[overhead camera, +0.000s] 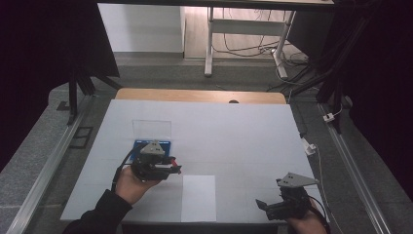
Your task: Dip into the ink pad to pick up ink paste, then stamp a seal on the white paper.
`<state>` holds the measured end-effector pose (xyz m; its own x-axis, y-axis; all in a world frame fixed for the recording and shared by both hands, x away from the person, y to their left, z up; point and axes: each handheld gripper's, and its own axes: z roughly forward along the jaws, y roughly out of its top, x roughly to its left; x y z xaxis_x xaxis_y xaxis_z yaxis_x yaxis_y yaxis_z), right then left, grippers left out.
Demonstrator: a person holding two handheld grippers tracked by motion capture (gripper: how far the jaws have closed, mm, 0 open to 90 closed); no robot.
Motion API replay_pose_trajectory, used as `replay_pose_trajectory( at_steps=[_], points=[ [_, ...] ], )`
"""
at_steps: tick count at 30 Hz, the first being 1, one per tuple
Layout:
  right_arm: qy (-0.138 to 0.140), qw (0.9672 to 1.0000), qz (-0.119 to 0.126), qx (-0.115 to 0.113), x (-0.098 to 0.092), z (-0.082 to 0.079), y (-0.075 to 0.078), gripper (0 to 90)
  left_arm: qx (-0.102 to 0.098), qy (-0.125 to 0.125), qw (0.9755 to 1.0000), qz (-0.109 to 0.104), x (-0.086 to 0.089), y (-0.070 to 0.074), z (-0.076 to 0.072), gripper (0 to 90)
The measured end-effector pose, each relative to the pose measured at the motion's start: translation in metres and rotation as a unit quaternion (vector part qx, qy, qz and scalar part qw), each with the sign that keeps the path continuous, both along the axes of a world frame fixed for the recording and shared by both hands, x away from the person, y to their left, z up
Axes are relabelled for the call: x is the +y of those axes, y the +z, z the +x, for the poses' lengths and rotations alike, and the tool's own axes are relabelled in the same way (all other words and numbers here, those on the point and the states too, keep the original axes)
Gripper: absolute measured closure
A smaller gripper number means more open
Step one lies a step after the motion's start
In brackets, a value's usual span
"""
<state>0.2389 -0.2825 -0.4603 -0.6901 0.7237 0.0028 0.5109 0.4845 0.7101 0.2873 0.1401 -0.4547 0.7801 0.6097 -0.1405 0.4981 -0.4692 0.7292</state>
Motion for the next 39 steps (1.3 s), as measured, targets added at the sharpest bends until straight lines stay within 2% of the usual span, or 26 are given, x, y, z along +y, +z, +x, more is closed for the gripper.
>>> replay_pose_trajectory(
  at_steps=[9, 24, 39],
  points=[
    [0.0, 1.0, -0.001, 0.001, 0.0, 0.0, 0.0, 0.1, 0.003, -0.029, 0.9996, -0.002, -0.018, 0.0, -0.006, 58.1],
    [0.0, 1.0, -0.001, 0.001, 0.0, 0.0, 0.0, 0.1, 0.005, -0.055, 0.9984, 0.008, -0.04, -0.004, -0.011, 58.1],
    [0.002, 1.0, -0.003, 0.001, 0.0, 0.0, 0.0, 0.1, 0.002, -0.076, 0.9964, 0.038, -0.064, -0.017, -0.012, 58.1]
  ],
)
